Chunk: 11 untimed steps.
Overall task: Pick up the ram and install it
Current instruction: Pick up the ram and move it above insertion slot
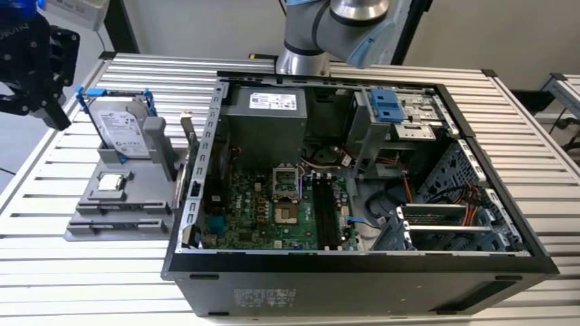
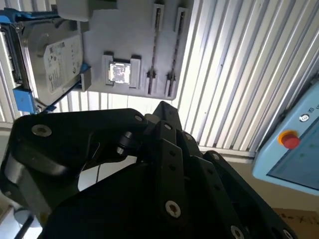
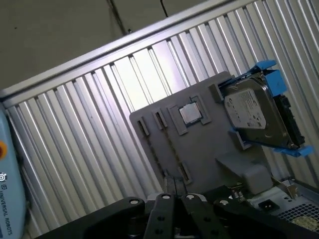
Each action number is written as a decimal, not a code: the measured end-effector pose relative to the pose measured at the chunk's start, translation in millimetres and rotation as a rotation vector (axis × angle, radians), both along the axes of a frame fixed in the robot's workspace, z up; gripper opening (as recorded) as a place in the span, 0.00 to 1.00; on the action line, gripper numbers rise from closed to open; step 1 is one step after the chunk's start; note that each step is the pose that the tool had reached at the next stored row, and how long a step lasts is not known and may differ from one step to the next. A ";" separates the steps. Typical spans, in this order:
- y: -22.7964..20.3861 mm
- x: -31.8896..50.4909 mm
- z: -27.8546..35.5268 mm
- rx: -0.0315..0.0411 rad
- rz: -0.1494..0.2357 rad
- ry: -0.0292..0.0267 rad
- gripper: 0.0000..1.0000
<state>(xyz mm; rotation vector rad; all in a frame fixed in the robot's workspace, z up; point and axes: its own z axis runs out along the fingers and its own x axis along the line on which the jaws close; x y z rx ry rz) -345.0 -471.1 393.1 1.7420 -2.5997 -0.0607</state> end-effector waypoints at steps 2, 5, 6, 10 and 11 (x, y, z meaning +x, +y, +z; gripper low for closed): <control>0.0 0.0 0.0 0.0000 0.035 0.0000 0.00; 0.0 0.0 0.0 0.0000 0.083 -0.0012 0.00; 0.0 0.0 0.0 -0.0001 0.096 -0.0025 0.00; 0.0 0.0 0.2 0.0000 0.159 -0.0055 0.00; 0.0 0.0 0.3 -0.0001 0.178 -0.0055 0.00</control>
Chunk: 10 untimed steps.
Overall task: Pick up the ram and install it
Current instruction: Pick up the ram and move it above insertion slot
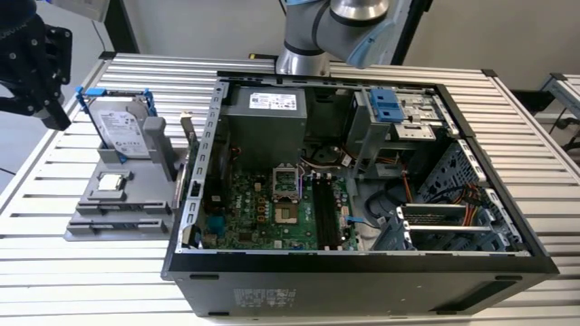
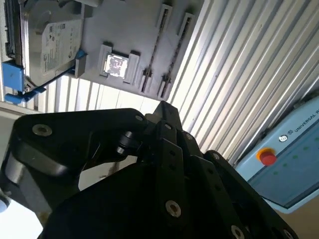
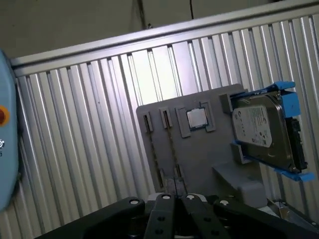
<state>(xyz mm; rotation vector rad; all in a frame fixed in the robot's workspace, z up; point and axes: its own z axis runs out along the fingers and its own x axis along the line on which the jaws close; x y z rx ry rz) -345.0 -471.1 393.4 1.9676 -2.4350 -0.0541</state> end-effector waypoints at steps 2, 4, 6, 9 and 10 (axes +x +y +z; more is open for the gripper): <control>0.0 0.0 0.0 -0.0001 0.036 -0.0019 0.00; 0.0 0.0 0.1 -0.0002 0.066 -0.0066 0.00; 0.0 0.0 0.1 -0.0002 0.093 -0.0141 0.00; 0.0 0.0 0.0 -0.0005 0.127 -0.0274 0.00; 0.0 0.0 0.0 -0.0007 0.137 -0.0312 0.00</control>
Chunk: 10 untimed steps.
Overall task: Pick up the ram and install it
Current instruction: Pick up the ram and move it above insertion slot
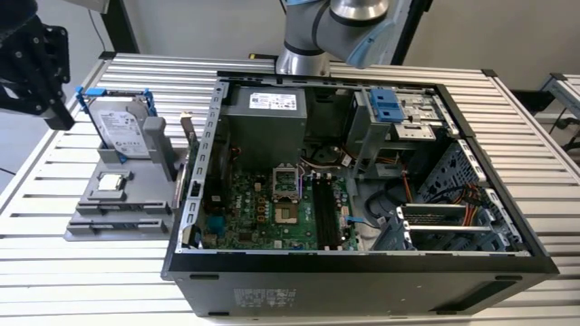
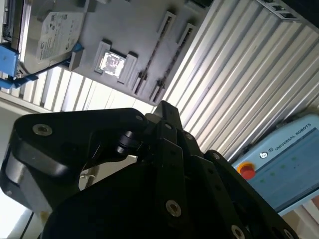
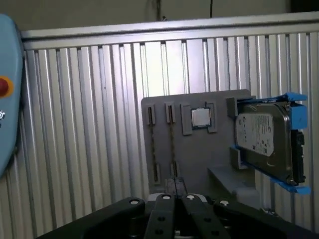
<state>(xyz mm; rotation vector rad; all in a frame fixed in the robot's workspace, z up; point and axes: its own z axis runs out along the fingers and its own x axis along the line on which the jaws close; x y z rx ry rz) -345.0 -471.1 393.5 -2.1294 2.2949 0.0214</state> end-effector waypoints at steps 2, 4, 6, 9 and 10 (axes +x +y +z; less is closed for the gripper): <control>0.0 0.0 0.0 0.0000 0.020 -0.0070 0.00; 0.0 0.0 0.0 0.0002 0.031 -0.0108 0.00; 0.0 0.0 0.3 0.0003 0.043 -0.0110 0.00; 0.0 -0.1 1.0 0.0002 0.072 -0.0108 0.00; 0.0 0.0 1.3 0.0001 0.084 -0.0108 0.00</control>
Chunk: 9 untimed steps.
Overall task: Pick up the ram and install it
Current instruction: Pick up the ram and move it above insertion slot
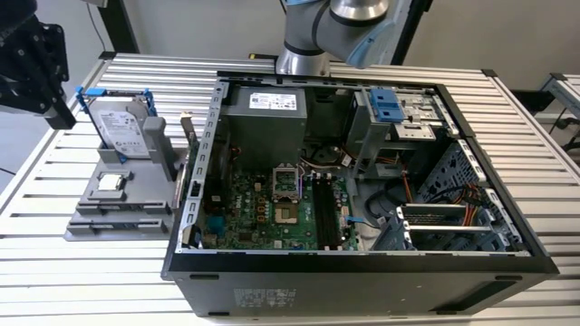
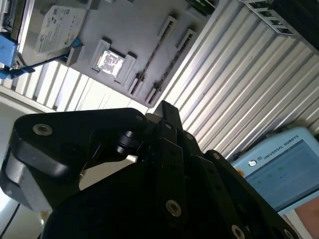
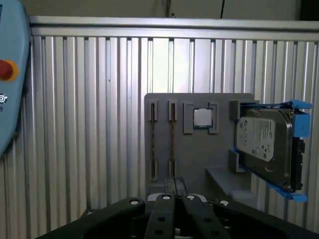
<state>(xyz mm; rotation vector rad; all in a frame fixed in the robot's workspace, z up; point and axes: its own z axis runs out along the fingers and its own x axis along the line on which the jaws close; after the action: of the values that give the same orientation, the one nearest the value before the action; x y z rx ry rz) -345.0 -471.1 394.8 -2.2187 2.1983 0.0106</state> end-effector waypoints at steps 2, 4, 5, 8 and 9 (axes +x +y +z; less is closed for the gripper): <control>0.0 0.0 0.3 -0.0007 0.020 -0.0002 0.00; 0.0 -0.1 0.5 -0.0041 0.040 0.0000 0.00; 0.0 -0.2 0.5 -0.0066 0.048 0.0000 0.00; 0.0 -0.5 0.5 -0.0137 0.077 0.0006 0.00; -0.1 -0.6 0.6 -0.0153 0.085 0.0008 0.00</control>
<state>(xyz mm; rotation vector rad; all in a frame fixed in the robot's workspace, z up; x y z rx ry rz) -345.6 -471.2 395.3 -2.3193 2.1094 -0.0042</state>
